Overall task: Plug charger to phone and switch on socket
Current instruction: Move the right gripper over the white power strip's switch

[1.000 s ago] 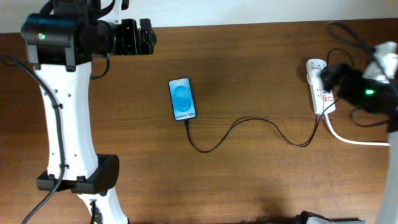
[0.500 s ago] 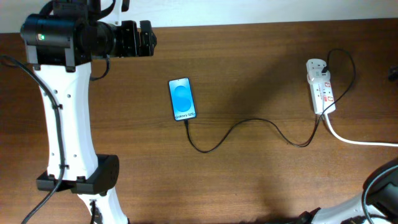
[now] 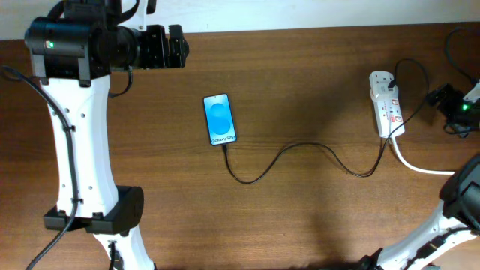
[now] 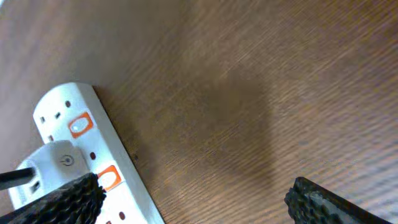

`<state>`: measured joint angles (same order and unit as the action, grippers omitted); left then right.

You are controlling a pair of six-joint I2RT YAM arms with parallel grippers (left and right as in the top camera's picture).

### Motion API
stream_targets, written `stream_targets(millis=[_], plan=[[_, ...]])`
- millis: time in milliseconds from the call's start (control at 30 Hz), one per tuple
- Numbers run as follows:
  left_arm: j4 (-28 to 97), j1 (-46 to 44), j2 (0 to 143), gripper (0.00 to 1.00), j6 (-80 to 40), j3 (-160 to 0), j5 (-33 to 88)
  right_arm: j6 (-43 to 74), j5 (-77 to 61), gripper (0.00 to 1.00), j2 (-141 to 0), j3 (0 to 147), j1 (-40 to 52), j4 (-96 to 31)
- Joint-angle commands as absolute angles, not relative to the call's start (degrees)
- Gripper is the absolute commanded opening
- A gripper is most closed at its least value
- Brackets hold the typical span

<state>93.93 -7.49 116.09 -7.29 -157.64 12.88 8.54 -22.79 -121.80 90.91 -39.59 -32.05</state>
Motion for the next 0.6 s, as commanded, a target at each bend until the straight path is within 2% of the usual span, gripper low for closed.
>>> stream_targets(millis=[0,200,567], plan=[[94.0,-7.6,115.0,0.99,-6.3,-157.6,13.3,7.9,-23.5,0.99,-123.5,91.4,-37.3,-31.6],[94.0,-7.6,115.0,0.99,-6.4,-157.6,13.3,9.6,-18.8,0.99,-126.0,91.4,-32.8,-31.0],[94.0,-7.6,115.0,0.99,-6.4,-157.6,13.3,7.7,-15.8,0.99,-127.0,91.3,-31.6,-32.9]])
